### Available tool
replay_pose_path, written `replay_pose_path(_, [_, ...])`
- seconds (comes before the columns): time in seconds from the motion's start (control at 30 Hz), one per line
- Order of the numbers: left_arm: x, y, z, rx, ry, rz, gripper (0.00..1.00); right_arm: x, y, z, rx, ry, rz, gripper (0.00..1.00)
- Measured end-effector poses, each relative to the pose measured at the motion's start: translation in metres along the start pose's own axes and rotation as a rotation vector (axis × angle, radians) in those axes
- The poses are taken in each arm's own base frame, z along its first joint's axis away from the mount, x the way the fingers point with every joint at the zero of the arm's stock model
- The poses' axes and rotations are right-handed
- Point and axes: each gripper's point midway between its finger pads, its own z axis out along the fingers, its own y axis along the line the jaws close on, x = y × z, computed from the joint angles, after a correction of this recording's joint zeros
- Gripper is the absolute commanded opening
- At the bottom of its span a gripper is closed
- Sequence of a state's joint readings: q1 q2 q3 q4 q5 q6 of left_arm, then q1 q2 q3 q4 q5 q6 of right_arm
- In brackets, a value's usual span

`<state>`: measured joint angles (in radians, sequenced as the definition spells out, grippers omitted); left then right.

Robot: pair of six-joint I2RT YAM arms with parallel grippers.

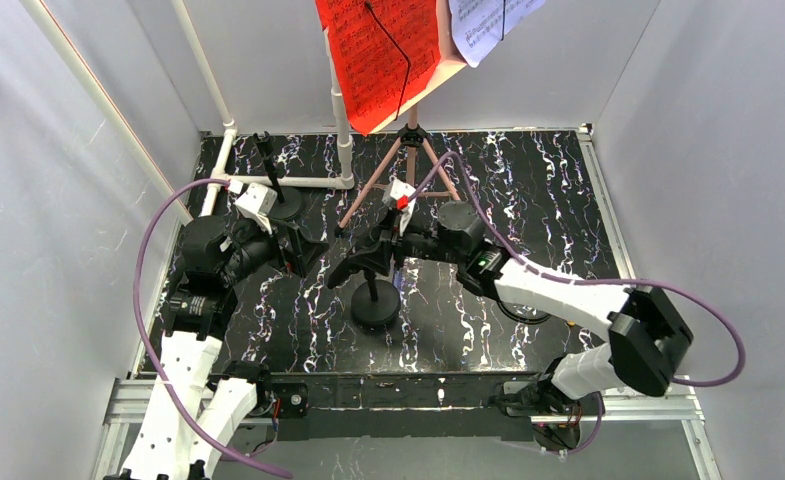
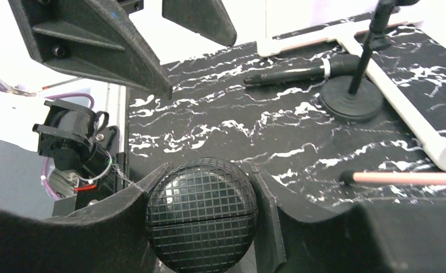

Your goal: Pack up the instrument practice props

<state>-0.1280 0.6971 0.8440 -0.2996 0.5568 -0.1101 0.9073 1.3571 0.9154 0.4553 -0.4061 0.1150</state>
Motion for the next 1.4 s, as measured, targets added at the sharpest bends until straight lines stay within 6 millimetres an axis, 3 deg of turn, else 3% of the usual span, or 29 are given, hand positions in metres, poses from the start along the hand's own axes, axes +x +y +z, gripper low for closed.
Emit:
replay_pose_path(0.1, [-0.001, -0.002, 0.001, 0.017, -0.002, 0.002, 0.98, 0.002, 0.001, 0.016, -0.046, -0.037, 0.014, 0.02])
replay_pose_path(0.2, [0.0, -0.005, 0.001, 0.032, 0.001, 0.001, 0.98, 0.005, 0.002, 0.026, -0.08, -0.053, 0.027, 0.1])
replay_pose_path(0.37, [-0.001, -0.011, 0.001, 0.067, -0.002, 0.006, 0.98, 0.006, 0.004, 0.033, -0.115, -0.067, 0.021, 0.34])
replay_pose_path(0.63, [-0.001, -0.022, 0.002, 0.142, 0.0, 0.009, 0.97, 0.006, 0.002, 0.031, -0.102, -0.064, -0.005, 0.69])
replay_pose_path(0.87, [0.001, -0.031, 0.005, 0.208, 0.008, 0.003, 0.97, 0.006, 0.0, 0.007, -0.027, -0.057, -0.043, 0.89])
replay_pose_path(1.07, [0.004, -0.043, 0.003, 0.261, 0.015, 0.017, 0.96, 0.002, -0.002, -0.012, 0.034, -0.067, -0.072, 0.96])
replay_pose_path(1.3, [0.01, -0.063, 0.003, 0.343, 0.035, 0.05, 0.96, 0.015, 0.0, -0.04, 0.096, -0.051, -0.071, 0.97])
replay_pose_path(1.4, [0.017, -0.071, 0.005, 0.384, 0.066, 0.059, 0.96, 0.03, -0.001, -0.048, 0.115, -0.026, -0.064, 0.96])
